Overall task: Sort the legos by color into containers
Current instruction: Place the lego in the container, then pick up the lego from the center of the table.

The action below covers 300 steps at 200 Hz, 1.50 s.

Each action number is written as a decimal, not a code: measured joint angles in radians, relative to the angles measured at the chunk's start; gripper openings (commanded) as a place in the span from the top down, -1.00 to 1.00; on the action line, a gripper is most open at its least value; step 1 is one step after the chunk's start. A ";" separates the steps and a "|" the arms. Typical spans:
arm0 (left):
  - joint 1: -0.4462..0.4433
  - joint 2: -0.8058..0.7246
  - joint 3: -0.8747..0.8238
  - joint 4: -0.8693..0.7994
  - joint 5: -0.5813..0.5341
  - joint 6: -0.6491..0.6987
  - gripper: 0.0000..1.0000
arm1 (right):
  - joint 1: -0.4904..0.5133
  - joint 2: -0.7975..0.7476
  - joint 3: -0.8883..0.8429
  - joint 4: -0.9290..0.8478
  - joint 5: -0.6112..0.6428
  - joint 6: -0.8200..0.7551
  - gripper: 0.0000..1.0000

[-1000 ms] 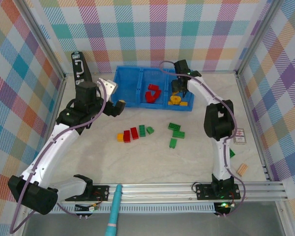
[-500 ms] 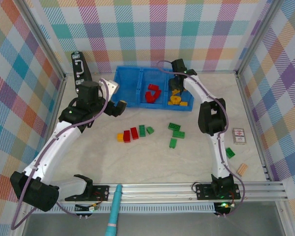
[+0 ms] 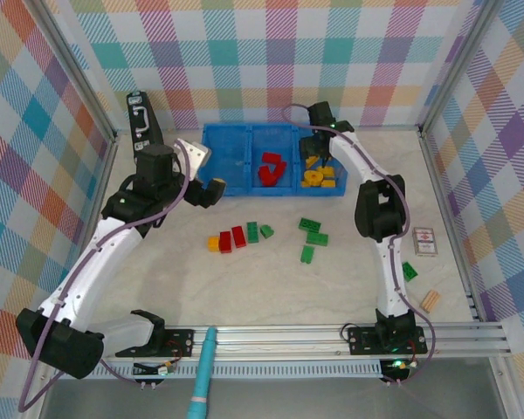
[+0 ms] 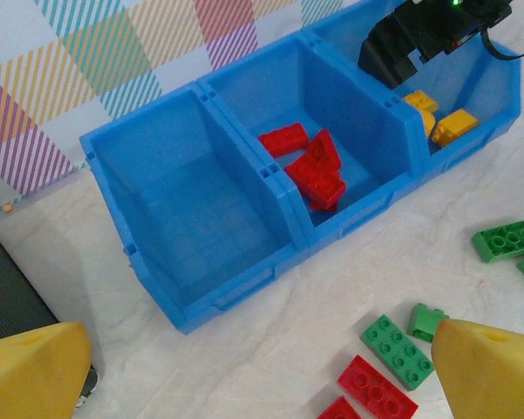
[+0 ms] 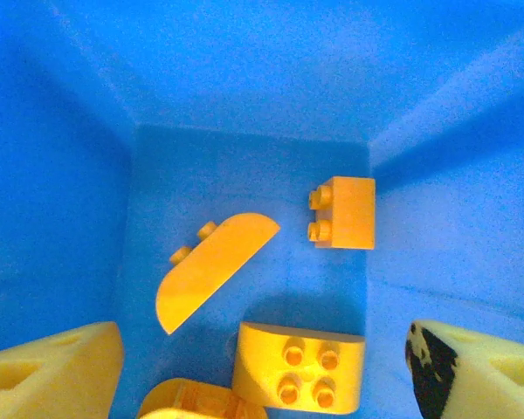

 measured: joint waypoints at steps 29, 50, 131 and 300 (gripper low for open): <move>0.000 -0.056 0.000 0.001 0.004 -0.007 -1.00 | 0.033 -0.119 -0.063 -0.011 -0.006 -0.003 -0.73; 0.000 -0.101 0.000 0.003 0.003 -0.011 -1.00 | 0.106 -0.215 -0.108 -0.010 0.005 -0.005 -0.73; 0.001 -0.249 -0.010 0.029 -0.021 -0.029 -0.99 | 0.464 -0.312 -0.179 -0.060 -0.041 0.179 -0.59; 0.001 -0.388 -0.004 0.042 -0.064 -0.067 -1.00 | 0.712 -0.088 -0.208 -0.108 -0.229 0.670 -0.36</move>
